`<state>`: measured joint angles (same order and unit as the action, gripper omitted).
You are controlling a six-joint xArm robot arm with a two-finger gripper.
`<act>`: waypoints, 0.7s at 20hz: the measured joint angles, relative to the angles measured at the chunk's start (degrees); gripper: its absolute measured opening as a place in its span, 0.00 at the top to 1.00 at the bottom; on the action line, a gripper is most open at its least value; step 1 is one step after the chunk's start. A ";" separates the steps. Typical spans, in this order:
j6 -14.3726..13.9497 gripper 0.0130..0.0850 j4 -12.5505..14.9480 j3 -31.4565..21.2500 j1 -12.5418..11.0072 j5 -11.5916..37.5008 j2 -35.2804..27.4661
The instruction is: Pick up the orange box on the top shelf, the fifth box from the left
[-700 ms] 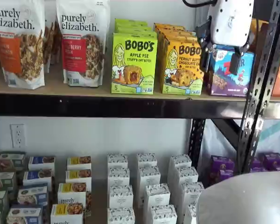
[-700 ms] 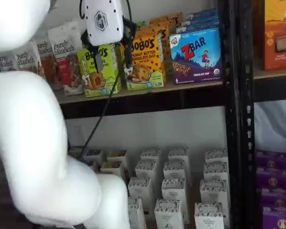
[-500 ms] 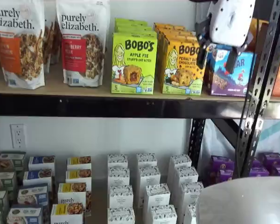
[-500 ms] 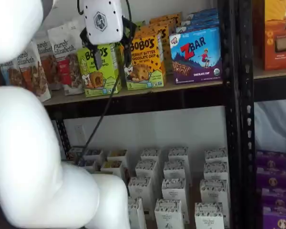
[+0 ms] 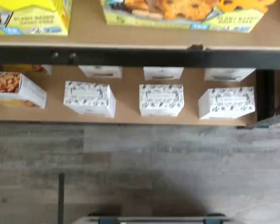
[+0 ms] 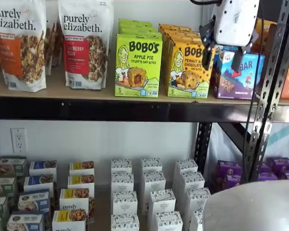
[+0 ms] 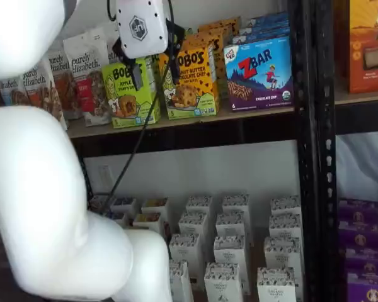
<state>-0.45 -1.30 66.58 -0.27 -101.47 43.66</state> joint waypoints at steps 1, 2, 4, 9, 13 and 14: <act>-0.02 0.00 0.40 0.00 0.08 0.88 -0.34; -0.03 0.00 0.74 0.10 0.16 1.67 -0.81; -0.11 0.00 1.34 0.37 0.32 3.44 -1.86; 0.66 0.00 0.96 1.15 -0.63 9.65 -4.57; 1.69 0.00 0.56 2.78 -1.72 12.26 -7.04; 1.66 0.00 0.60 3.42 -1.69 12.45 -7.88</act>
<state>1.22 -0.70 70.00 -1.96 -89.02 35.77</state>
